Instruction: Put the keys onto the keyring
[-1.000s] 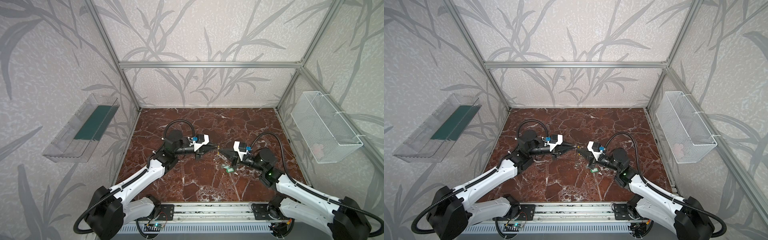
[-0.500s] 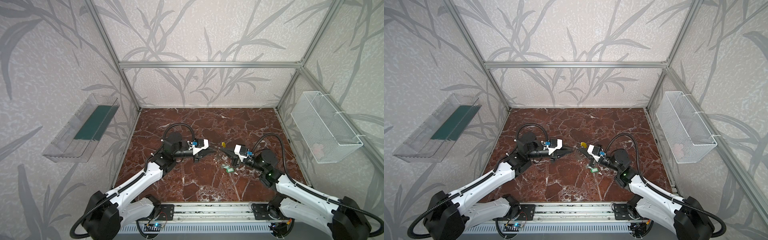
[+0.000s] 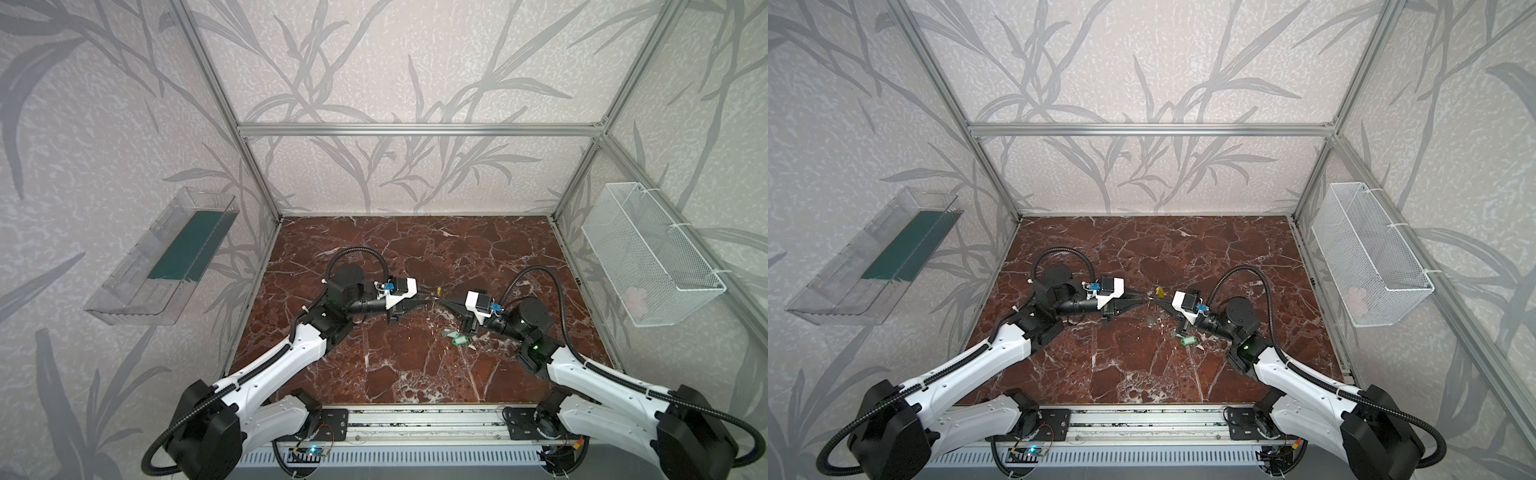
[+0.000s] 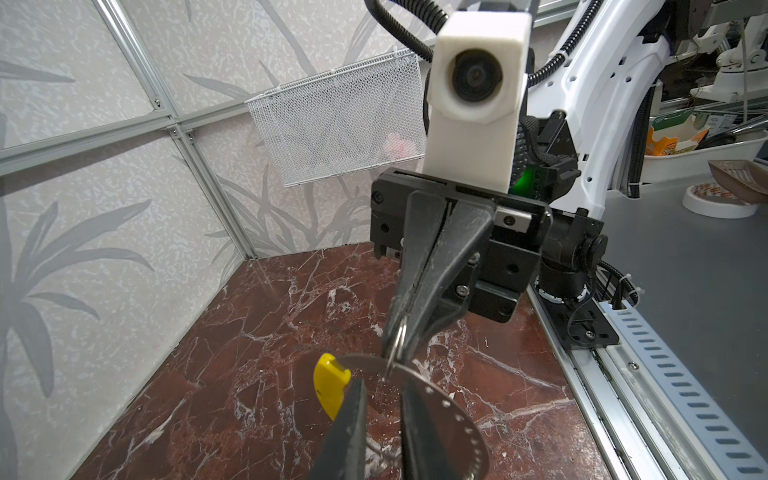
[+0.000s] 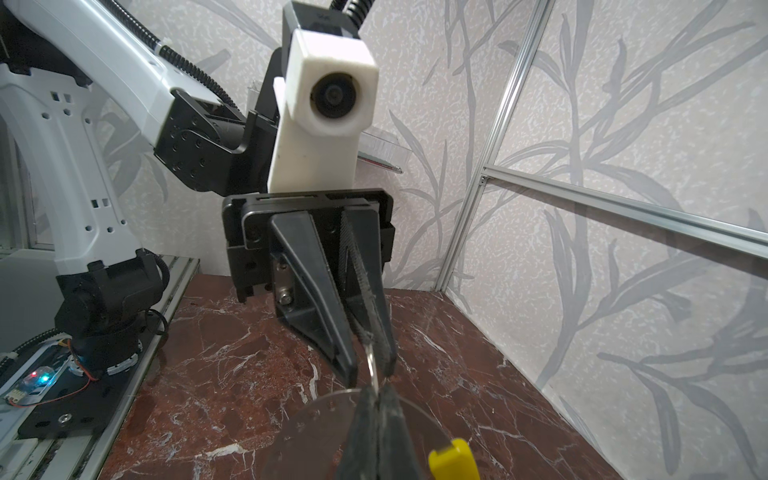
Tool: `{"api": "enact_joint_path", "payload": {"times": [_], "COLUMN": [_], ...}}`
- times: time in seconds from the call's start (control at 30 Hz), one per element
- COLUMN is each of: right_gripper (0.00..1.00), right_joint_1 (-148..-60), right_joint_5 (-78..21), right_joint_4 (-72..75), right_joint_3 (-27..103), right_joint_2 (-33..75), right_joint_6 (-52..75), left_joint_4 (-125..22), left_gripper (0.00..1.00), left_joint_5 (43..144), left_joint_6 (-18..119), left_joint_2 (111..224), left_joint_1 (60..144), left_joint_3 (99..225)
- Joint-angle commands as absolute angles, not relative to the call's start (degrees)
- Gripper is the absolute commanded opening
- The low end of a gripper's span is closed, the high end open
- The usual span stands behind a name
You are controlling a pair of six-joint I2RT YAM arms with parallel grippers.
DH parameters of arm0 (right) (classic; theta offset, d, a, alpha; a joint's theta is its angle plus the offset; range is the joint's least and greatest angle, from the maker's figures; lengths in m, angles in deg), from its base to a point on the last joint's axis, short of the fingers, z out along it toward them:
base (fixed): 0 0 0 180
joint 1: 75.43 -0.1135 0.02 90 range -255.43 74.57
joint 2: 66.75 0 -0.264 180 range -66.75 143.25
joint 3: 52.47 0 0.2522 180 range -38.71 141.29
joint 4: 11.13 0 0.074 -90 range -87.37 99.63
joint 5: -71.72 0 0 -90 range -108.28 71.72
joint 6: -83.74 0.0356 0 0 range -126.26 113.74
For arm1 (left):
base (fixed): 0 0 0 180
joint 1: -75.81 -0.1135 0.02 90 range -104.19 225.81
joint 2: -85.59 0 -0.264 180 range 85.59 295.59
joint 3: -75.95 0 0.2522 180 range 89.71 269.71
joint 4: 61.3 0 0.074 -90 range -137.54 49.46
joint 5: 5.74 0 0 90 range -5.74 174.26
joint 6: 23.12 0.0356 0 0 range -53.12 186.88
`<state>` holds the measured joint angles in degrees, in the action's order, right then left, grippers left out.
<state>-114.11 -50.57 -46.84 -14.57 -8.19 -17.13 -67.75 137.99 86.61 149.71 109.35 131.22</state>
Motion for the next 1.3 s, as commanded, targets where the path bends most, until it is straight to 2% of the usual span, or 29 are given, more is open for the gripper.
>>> {"api": "enact_joint_path", "payload": {"times": [0.0,0.2,0.5,0.57,0.67,0.77,0.93,1.13,1.27], "right_gripper": [0.0,0.0,0.0,0.09,0.22,0.26,0.26,0.24,0.22], "right_joint_1": [-114.27,-114.59,-114.72,-114.72,-114.76,-114.72,-114.71,-114.73,-114.9], "right_joint_5": [-51.74,-51.81,-51.67,-49.66,-45.88,-41.55,-40.35,-44.54,-46.65], "right_joint_4": [-50.36,-51.01,-51.52,-50.87,-44.17,-34.71,-20.46,-19.7,-19.74], "right_joint_3": [-14.56,-14.58,-14.1,-14.23,-14.1,-13.5,-10.1,-8.39,-7.77], "right_joint_2": [-7.63,-6.66,-5.33,-5.79,-9.05,-13.62,-18.2,-17.36,-15.78], "right_joint_6": [-16.24,-15.92,-14.83,-14.58,-17.7,-21.86,-27.99,-27.36,-27.09], "left_joint_4": [-68.82,-68.81,-68.11,-65.73,-53.14,-37.31,-21.93,-11.47,-9.6], "left_gripper": [0.19,0.15,0.0,0.0,0.0,0.0,0.0,0.0,0.0], "left_joint_5": [140.57,141.34,142.51,142.56,140.96,137.28,131.6,123.32,120.69], "left_joint_6": [87.0,87.09,87.7,88.68,95.48,103.23,110.06,114.09,114.29], "left_joint_2": [150.27,150.5,151.24,151.34,151.07,151.47,153.31,156.96,158.15], "left_joint_1": [109.63,109.66,109.7,109.71,109.66,109.91,111.0,115.22,116.81], "left_joint_3": [132.07,133.03,133.75,134.55,138.13,144.12,151.85,159.16,161.79]}}
